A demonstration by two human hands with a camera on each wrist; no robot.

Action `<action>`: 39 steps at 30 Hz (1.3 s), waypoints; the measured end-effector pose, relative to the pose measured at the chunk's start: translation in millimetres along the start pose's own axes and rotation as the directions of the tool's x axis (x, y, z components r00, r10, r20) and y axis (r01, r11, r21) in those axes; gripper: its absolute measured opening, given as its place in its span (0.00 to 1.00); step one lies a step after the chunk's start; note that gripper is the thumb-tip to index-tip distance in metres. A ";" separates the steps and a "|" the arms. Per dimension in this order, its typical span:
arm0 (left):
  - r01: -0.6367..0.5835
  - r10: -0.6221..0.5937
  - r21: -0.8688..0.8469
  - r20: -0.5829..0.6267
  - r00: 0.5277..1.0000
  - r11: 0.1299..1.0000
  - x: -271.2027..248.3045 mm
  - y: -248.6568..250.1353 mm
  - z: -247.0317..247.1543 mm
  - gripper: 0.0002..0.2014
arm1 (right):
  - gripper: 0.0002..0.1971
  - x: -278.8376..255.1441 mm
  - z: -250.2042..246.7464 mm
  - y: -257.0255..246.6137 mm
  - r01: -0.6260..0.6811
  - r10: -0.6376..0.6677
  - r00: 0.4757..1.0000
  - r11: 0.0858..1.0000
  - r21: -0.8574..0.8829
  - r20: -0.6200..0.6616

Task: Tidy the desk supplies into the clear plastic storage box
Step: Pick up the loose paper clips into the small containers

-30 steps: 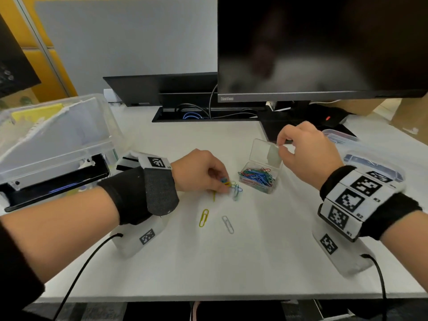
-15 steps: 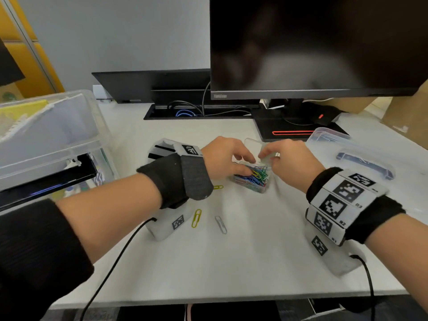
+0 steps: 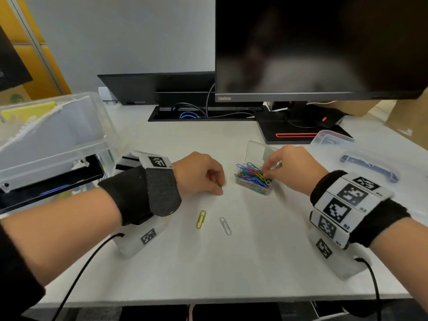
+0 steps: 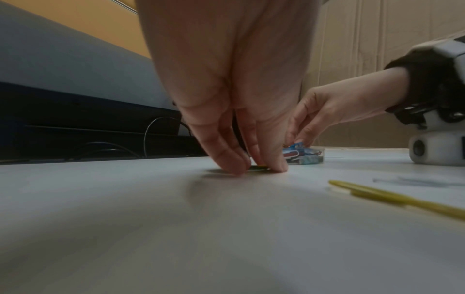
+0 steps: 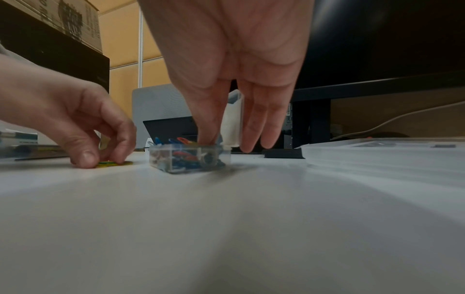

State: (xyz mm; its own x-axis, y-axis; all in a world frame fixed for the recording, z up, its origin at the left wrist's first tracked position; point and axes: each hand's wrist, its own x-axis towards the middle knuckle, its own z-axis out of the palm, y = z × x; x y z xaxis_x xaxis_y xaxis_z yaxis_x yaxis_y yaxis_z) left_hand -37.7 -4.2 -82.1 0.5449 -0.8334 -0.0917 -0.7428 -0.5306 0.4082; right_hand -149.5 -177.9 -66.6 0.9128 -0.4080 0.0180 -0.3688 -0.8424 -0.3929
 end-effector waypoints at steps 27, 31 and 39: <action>-0.189 0.185 0.016 -0.303 0.935 0.982 28.0 43.5 -0.5 0.13 | 0.09 0.1 3.2 -1.3 0.082 -0.082 0.996 0.997 0.000 0.020; 0.013 0.001 0.057 -0.246 0.969 0.998 29.3 30.2 1.1 0.13 | 0.08 0.8 3.0 -1.8 0.047 -0.046 0.999 0.998 0.047 -0.007; -0.057 0.053 -0.015 -0.194 0.980 0.998 25.3 32.2 0.0 0.09 | 0.05 0.2 3.0 -1.1 0.057 -0.058 0.998 0.997 0.059 0.005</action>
State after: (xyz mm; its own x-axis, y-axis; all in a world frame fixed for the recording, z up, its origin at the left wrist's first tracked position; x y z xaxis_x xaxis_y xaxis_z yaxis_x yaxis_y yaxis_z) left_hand -47.9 -42.4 -71.3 0.5699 -0.8145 0.1083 -0.7667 -0.4797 0.4267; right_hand -148.3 -176.0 -69.0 0.9334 -0.3571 0.0360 -0.3051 -0.8423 -0.4444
